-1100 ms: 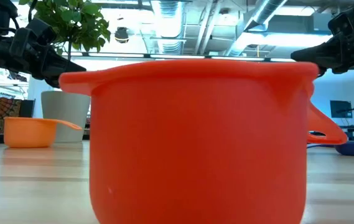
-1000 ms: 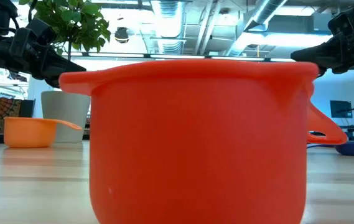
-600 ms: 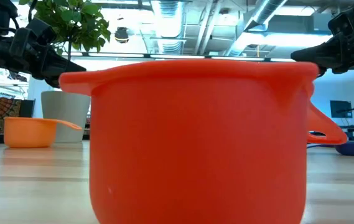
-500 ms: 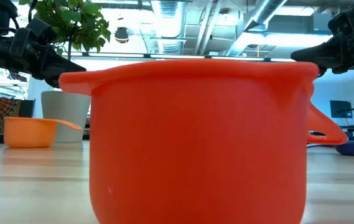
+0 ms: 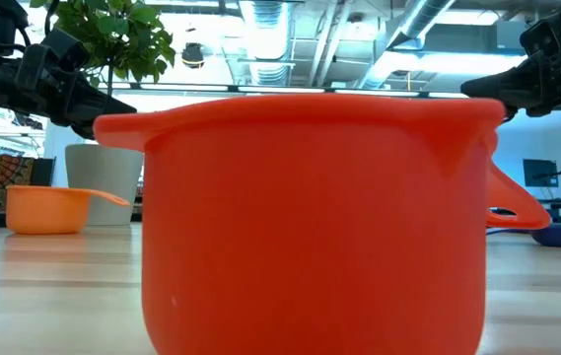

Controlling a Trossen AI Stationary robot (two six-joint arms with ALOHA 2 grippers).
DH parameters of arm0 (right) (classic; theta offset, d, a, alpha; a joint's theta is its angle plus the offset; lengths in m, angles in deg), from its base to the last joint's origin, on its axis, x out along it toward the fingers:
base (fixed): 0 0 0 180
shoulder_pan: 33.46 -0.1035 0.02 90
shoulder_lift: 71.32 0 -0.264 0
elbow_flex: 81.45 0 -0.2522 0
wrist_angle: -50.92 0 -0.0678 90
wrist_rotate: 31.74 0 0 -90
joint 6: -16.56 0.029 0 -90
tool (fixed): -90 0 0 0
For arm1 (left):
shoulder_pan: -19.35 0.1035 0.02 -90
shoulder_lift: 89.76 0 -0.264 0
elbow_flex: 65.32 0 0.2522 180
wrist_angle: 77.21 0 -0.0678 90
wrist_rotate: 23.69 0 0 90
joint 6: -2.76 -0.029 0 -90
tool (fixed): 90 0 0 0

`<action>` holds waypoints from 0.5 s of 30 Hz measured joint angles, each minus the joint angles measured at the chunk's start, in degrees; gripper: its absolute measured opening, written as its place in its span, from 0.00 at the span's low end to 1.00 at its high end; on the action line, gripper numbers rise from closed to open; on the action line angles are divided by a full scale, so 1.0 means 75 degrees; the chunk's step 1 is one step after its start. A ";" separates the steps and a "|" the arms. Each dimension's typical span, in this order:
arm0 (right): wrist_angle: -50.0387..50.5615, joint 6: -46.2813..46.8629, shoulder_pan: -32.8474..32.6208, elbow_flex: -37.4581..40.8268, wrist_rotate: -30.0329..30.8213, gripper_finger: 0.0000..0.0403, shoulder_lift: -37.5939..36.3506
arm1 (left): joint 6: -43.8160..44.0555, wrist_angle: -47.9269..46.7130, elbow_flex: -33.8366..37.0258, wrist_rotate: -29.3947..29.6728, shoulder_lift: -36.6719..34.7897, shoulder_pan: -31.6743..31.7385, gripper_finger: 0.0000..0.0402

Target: Nest measuring cups in basket

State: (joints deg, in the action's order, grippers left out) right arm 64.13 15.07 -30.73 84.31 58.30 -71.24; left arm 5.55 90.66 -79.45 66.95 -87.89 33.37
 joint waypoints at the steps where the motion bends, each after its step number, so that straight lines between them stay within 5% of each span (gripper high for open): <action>1: -0.0018 0.0000 -0.0001 0.0001 0.0000 0.12 0.0001 | -0.0044 0.0000 -0.0001 0.0001 0.0000 0.0002 0.19; 9: -0.0363 0.0032 -0.0001 -0.0007 -0.0012 0.12 0.0000 | -0.1939 0.0050 0.0001 0.0291 0.0000 0.0011 0.19; 15: -0.0343 0.1971 0.0009 -0.0014 0.0338 0.12 0.0003 | -0.3532 0.0223 -0.0001 0.1321 0.0003 0.0015 0.19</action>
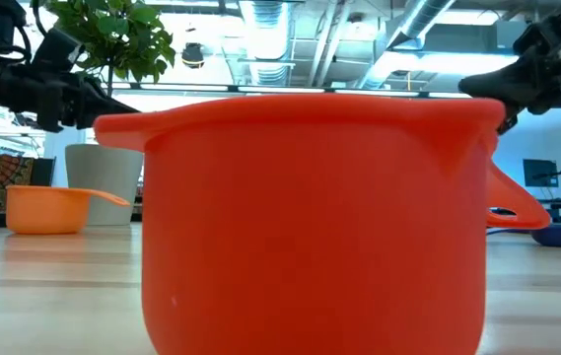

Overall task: Nest measuring cups in basket
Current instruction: Stack the red measuring cup on top of the orange measuring cup

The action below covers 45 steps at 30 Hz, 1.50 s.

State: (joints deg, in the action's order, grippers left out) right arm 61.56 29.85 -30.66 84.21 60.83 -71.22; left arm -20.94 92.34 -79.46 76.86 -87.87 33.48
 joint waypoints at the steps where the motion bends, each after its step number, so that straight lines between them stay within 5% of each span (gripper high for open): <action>1: 0.0037 0.0131 -0.0008 0.0001 0.0041 0.12 0.0000 | -0.0024 0.0014 0.0002 0.0035 0.0000 -0.0001 0.19; 12: -0.0103 0.0798 -0.0636 0.0026 0.0210 0.12 0.0733 | 0.2297 0.0036 -0.0001 0.0203 0.0000 -0.0001 0.19; 17: -0.0148 0.2327 -0.1325 0.0029 0.2130 0.11 0.1610 | 0.3414 0.0044 0.0002 0.0245 -0.0001 -0.0001 0.19; 22: -0.0353 0.3309 -0.2168 0.0032 0.4153 0.08 0.3182 | 0.2921 0.0073 0.0002 0.0608 -0.0001 0.0047 0.19; 26: -0.0971 0.3798 -0.2426 0.0038 0.4782 0.05 0.4439 | 0.2434 0.0083 0.0002 0.0665 0.0000 0.0185 0.19; 32: -0.1690 0.3786 -0.2090 -0.0154 0.4858 0.09 0.5487 | 0.2298 0.0230 0.0002 0.1246 0.0000 0.0531 0.19; 39: -0.2072 0.3988 -0.1033 -0.0413 0.5067 0.20 0.5582 | 0.2347 0.0804 0.0002 0.2655 0.0000 0.0924 0.19; 45: -0.2275 0.3213 -0.0073 -0.0659 0.5015 0.31 0.5655 | 0.1890 0.0660 0.0002 0.2547 -0.0003 0.1152 0.19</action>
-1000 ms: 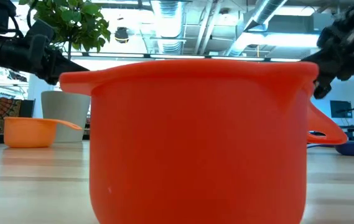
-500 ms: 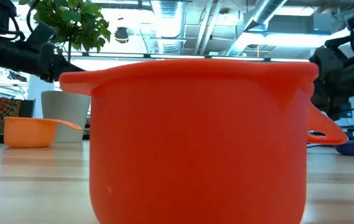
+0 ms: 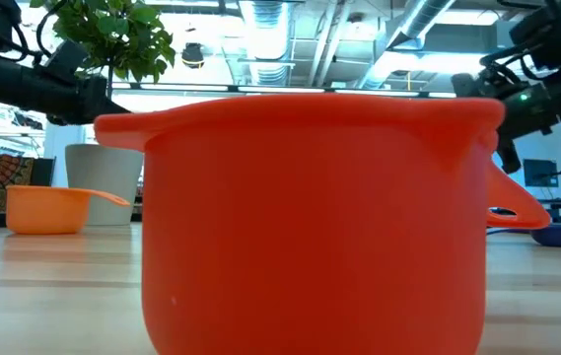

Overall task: Nest measuring cups in basket
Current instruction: Stack the red measuring cup on top of the orange measuring cup

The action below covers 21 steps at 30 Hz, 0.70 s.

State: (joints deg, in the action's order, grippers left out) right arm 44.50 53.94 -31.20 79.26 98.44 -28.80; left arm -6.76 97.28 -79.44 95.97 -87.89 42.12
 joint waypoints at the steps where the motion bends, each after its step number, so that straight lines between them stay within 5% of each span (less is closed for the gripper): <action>1: -0.0008 -0.0175 0.0156 -0.0050 -0.0050 0.33 0.0063 | -0.0203 -0.0122 0.0000 -0.0108 0.0002 0.0017 0.19; 6: -0.0197 -0.0450 0.0769 -0.0218 -0.0546 0.44 0.0596 | -0.0879 -0.0364 0.0000 -0.0891 0.0006 0.0014 0.19; 11: -0.0635 -0.0950 0.1223 -0.0808 -0.1262 0.52 0.1151 | -0.0286 -0.0368 0.0000 -0.1372 0.0002 -0.0002 0.19; 21: 0.0277 -0.0398 0.0953 -0.2081 -0.1794 0.52 0.2547 | 0.1177 -0.0481 -0.0040 -0.3596 0.0152 -0.0010 0.19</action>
State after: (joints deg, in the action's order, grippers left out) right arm 46.57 50.96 -24.06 63.66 84.99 -9.70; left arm 2.06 93.68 -79.75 68.99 -86.75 42.04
